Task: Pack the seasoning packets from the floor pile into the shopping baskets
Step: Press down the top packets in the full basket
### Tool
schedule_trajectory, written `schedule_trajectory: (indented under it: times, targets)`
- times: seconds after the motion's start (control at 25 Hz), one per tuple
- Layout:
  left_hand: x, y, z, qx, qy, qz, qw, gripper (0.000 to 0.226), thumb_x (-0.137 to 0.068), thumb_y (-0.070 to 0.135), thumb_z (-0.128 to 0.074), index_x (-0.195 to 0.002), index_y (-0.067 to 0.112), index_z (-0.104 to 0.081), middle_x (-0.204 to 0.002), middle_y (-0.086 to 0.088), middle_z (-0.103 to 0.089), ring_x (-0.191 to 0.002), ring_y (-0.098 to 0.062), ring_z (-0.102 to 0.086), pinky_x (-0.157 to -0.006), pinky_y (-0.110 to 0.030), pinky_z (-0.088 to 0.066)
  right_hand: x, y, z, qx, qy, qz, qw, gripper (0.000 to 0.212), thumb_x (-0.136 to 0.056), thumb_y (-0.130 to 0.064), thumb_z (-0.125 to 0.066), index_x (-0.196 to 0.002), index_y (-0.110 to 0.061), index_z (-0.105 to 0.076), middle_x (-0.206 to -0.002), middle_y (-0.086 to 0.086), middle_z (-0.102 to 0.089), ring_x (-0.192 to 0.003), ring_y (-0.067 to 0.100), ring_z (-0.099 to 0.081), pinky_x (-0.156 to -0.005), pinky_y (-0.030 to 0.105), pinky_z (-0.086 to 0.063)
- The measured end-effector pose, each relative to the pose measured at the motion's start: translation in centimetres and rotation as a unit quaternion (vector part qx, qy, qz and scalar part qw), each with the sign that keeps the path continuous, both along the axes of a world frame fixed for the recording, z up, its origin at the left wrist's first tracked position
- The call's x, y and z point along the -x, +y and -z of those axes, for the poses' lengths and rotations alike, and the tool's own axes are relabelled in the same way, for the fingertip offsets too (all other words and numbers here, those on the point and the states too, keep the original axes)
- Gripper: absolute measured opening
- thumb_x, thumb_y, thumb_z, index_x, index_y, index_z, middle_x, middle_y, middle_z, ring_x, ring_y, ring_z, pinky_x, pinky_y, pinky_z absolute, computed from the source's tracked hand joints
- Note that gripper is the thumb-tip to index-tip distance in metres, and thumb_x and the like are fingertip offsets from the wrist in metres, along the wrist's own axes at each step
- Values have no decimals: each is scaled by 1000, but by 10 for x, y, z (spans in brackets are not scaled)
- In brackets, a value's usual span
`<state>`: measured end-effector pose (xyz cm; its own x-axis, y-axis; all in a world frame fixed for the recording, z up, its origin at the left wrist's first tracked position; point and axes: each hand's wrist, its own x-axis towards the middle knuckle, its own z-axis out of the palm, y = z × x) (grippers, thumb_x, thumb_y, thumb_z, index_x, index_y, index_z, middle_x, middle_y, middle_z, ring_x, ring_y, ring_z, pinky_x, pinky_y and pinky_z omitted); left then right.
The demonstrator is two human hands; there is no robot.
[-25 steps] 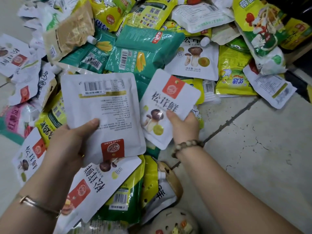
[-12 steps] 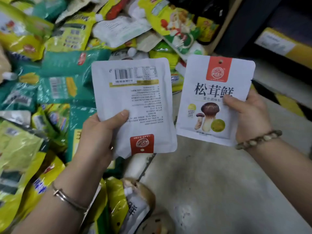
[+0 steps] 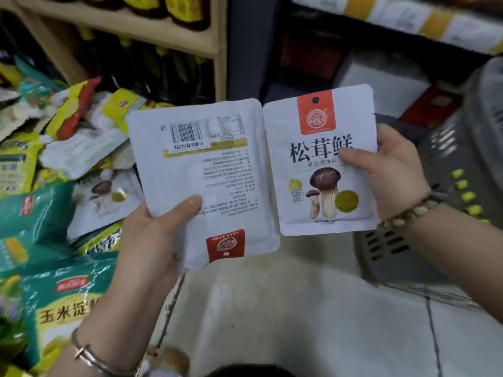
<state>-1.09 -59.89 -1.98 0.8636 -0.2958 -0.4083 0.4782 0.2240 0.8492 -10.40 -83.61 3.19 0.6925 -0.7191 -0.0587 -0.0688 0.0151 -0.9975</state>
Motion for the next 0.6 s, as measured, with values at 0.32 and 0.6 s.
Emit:
schedule_trajectory:
  times: [0.32,0.6]
  targets:
    - [40,-79,-98,26,-81,109,990,31,-62,12,-68,-93,11,-69,-88,-5,-75,-72,-19,-72,-52,-26,-55,81,-68,-95,49,-5,94,994,21,-80,1,-64,-89,-16,-57,-84,-3,-72,-76,19,-70,-65,35,-57]
    - [96,-204,-151,72,-141,221,962,29,-73,4,-67,-100,15,-69,-93,-2,-75,-81,-21,-72,-57,-30,-57,201,-177,-137,65,-33,199,977,24,-80,7,-58,-90,-15,-57,-78,-3,-73,-67,12,-69,-56,26,-55]
